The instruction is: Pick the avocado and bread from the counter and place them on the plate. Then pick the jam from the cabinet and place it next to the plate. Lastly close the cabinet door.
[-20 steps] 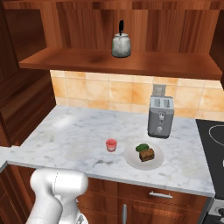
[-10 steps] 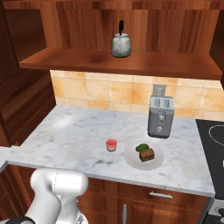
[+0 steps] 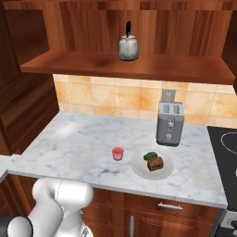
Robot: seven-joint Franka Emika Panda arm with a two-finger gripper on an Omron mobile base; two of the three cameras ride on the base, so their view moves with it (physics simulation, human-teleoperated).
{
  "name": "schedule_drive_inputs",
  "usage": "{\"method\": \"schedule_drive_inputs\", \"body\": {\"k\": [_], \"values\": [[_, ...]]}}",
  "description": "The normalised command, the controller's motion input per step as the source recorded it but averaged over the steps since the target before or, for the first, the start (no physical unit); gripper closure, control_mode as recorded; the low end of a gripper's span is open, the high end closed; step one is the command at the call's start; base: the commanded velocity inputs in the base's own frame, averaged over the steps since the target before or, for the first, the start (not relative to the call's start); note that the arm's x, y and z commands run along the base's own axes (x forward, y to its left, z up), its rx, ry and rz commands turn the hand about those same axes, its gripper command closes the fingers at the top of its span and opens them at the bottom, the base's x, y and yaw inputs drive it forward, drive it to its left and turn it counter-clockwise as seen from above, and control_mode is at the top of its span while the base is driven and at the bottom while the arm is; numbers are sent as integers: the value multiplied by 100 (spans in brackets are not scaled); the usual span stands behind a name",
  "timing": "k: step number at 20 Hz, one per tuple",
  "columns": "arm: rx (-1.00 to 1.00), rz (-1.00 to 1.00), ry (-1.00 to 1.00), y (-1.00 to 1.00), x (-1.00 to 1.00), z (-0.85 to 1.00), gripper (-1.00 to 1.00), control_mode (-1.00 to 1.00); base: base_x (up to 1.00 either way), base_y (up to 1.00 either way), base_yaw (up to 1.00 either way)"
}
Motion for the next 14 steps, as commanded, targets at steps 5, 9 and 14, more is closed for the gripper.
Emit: {"method": "schedule_drive_inputs", "body": {"k": [5, 9, 14], "values": [[0, -16, 0, 5, 29, 0, -100, -100, 0, 0, 0], [0, -22, 1, 0, 31, 0, -100, -100, 0, 0, 0], [0, -19, 7, -10, 19, 0, -100, -100, 0, 0, 0]]}}
